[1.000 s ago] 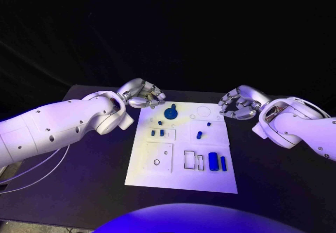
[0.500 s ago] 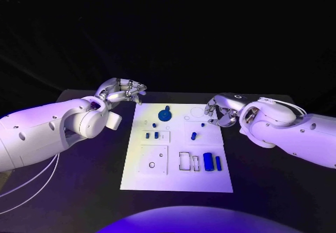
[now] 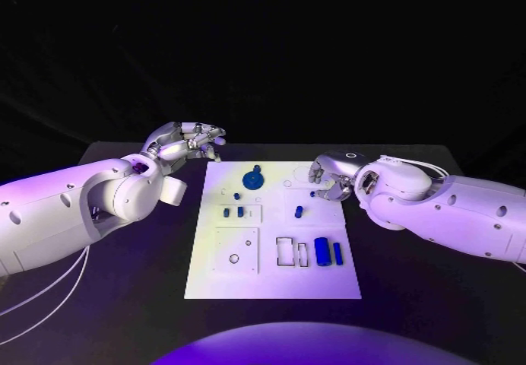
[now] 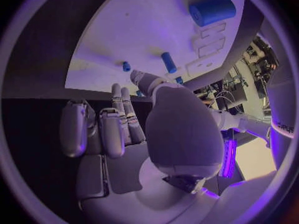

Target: Assemble the parts on the task board

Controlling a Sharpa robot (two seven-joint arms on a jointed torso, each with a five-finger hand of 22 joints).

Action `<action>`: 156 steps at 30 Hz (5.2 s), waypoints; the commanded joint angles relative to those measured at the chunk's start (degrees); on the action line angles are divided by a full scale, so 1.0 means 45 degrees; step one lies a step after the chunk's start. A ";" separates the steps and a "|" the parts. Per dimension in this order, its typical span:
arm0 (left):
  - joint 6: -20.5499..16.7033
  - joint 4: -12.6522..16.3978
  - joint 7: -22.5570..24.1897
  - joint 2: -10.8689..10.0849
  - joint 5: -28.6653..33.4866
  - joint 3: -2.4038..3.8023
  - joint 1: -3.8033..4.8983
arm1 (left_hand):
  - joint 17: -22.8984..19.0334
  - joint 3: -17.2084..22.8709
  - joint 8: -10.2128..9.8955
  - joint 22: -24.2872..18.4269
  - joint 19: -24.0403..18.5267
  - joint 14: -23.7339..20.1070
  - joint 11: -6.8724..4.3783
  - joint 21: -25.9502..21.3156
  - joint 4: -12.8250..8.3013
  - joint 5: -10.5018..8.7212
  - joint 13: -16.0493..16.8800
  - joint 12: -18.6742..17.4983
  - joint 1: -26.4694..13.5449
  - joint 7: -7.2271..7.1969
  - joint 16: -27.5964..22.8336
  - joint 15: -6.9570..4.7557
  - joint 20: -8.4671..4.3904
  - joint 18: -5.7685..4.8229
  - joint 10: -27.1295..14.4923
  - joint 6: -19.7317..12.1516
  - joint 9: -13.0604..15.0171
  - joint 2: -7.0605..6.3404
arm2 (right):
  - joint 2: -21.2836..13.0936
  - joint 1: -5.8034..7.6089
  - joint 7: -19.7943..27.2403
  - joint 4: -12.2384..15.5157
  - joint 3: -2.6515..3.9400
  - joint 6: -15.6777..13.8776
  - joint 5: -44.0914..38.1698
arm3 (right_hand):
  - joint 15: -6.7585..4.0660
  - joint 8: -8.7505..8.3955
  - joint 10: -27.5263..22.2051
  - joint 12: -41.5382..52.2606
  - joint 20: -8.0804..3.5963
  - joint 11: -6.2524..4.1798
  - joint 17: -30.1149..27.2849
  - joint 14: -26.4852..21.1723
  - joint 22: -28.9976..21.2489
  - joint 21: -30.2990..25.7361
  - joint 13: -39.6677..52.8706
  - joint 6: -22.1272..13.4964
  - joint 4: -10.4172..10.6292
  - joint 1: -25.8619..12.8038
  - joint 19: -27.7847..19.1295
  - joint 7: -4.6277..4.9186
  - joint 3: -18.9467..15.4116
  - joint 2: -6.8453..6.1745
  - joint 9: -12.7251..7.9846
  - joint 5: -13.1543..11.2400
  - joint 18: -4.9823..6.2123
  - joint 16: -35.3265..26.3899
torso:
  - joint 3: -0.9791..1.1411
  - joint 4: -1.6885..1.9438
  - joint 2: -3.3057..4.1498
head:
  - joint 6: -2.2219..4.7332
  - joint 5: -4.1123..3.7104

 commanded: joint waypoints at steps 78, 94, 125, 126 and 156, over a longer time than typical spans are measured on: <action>0.0338 0.0143 -0.0140 -0.0096 0.0349 0.0008 0.0006 | -0.0010 0.0020 0.0184 -0.0038 0.0192 -0.0011 0.0038 -0.0198 -0.0316 0.0199 -0.0106 -0.0135 0.0567 0.0051 -0.0161 0.0004 -0.0007 0.0115 0.0029 -0.0253 0.0015 0.0097 | -0.0381 -0.0401 -0.0801 0.0966 0.0127 -0.2115 -0.0721 | -0.0620 0.0999 0.3123 -0.0406 -0.0506 -0.0709 0.0220 0.0658 0.2940 0.2191 0.0061 0.1775 -0.1787 0.0043 0.0998 -0.0607 0.2504 0.1210 0.0982 -0.1052 -0.0473 0.0207 | -0.0003 -0.0033 -0.0030 | -0.0279 0.0184; 0.0358 0.0092 -0.0112 0.0129 0.0343 0.0006 -0.0001 | -0.0011 0.0014 0.0183 -0.0037 0.0191 -0.0019 0.0045 -0.0203 -0.0319 0.0207 -0.0112 -0.0145 0.0569 0.0058 -0.0167 0.0008 -0.0006 0.0112 0.0016 -0.0266 0.0013 0.0089 | 0.0609 -0.0667 -0.0383 0.3134 0.0148 -0.2076 -0.0314 | -0.0623 0.0996 0.3118 -0.0435 -0.0509 -0.0708 0.0222 0.0659 0.2936 0.2178 0.0072 0.1768 -0.1811 0.0020 0.0990 -0.0610 0.2535 0.1207 0.0999 -0.1002 -0.0469 0.0209 | -0.0015 0.0009 -0.0047 | -0.0292 0.0738; 0.0280 0.0142 -0.0125 0.0501 0.0340 0.0003 0.0002 | -0.0011 0.0010 0.0200 -0.0030 0.0195 -0.0030 0.0059 -0.0222 -0.0331 0.0221 -0.0129 -0.0165 0.0593 0.0071 -0.0181 0.0021 -0.0001 0.0106 -0.0005 -0.0287 0.0012 0.0104 | 0.2661 -0.2285 0.0091 0.1568 -0.0053 -0.1677 -0.0572 | -0.0616 0.0975 0.3091 -0.0485 -0.0509 -0.0693 0.0229 0.0662 0.2935 0.2179 0.0084 0.1726 -0.1836 -0.0023 0.0989 -0.0594 0.2564 0.1212 0.1020 -0.0949 -0.0469 0.0214 | -0.0006 -0.0031 -0.0006 | -0.0345 0.1672; 0.0284 0.0142 -0.0133 0.0498 0.0340 0.0003 0.0002 | -0.0011 0.0010 0.0200 -0.0030 0.0195 -0.0030 0.0059 -0.0222 -0.0331 0.0221 -0.0129 -0.0165 0.0593 0.0071 -0.0181 0.0021 -0.0001 0.0106 -0.0005 -0.0287 0.0012 0.0104 | 0.2666 -0.2292 0.0090 0.1546 -0.0056 -0.1654 -0.0576 | -0.0616 0.0975 0.3091 -0.0485 -0.0509 -0.0693 0.0229 0.0662 0.2935 0.2179 0.0084 0.1726 -0.1836 -0.0023 0.0989 -0.0594 0.2564 0.1212 0.1020 -0.0949 -0.0469 0.0214 | -0.0006 -0.0031 -0.0006 | -0.0345 0.1677; 0.0343 0.0035 -0.0224 0.0461 0.0316 0.0003 0.0004 | -0.0011 -0.0003 0.0209 -0.0027 0.0196 -0.0037 0.0067 -0.0235 -0.0326 0.0220 -0.0137 -0.0172 0.0589 0.0078 -0.0189 0.0028 0.0002 0.0103 -0.0011 -0.0303 0.0010 0.0107 | 0.2565 -0.2361 0.0073 0.1656 -0.0092 -0.1519 -0.0607 | -0.0614 0.0973 0.3086 -0.0493 -0.0509 -0.0690 0.0223 0.0661 0.2933 0.2170 0.0087 0.1720 -0.1837 -0.0037 0.0985 -0.0589 0.2561 0.1209 0.1024 -0.0947 -0.0467 0.0211 | -0.0005 -0.0013 -0.0017 | -0.0345 0.1747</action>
